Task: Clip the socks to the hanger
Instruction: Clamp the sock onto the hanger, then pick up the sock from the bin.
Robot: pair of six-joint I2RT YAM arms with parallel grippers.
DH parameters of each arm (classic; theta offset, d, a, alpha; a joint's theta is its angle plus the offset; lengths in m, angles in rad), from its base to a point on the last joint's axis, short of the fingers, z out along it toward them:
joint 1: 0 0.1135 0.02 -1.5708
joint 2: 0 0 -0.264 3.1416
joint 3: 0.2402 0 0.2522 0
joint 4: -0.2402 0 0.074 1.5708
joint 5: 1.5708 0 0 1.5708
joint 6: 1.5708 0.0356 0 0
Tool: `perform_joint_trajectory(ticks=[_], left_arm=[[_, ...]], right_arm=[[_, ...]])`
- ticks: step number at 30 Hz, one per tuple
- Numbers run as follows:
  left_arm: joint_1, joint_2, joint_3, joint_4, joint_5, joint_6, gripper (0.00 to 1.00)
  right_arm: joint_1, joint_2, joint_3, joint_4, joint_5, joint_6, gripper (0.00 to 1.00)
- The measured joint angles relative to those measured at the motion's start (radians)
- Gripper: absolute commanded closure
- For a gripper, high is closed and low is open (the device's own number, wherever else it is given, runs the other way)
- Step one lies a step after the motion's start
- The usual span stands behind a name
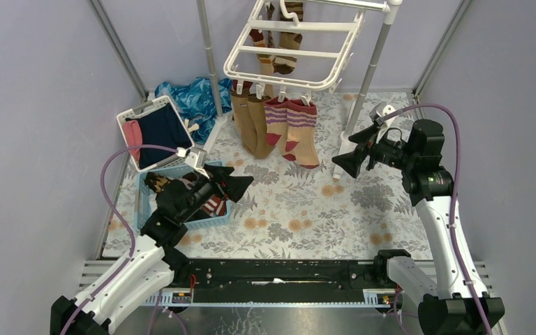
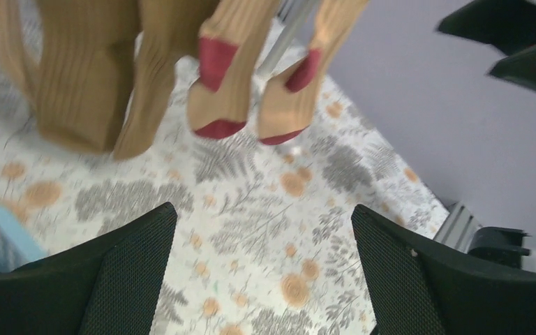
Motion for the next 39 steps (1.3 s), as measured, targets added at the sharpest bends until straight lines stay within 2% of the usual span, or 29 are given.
perform_joint_trajectory(ticks=[8,16,20,27,30,34,39], left_arm=[[0.001,-0.026,0.011,-0.211,-0.064,-0.052,0.02],[0.002,-0.102,0.039,-0.408,-0.127,-0.138,0.07],[0.003,-0.162,0.035,-0.485,-0.202,-0.187,0.10],[0.003,-0.204,-0.019,-0.467,-0.217,-0.256,0.17],[0.003,-0.192,-0.019,-0.456,-0.229,-0.252,0.20],[0.003,-0.104,0.031,-0.496,-0.324,-0.238,0.26],[0.003,0.022,0.144,-0.591,-0.430,-0.237,0.27]], right_arm=[[-0.046,0.016,0.061,-0.256,0.019,-0.103,0.00],[-0.069,0.002,-0.185,-0.167,-0.054,-0.109,0.00],[-0.072,0.004,-0.195,-0.165,-0.072,-0.142,0.00],[-0.073,-0.041,-0.195,-0.188,-0.032,-0.210,0.00],[-0.073,-0.071,-0.195,-0.193,-0.014,-0.229,0.00],[-0.073,-0.080,-0.195,-0.209,-0.003,-0.245,0.00],[-0.073,-0.078,-0.195,-0.220,0.012,-0.253,0.00]])
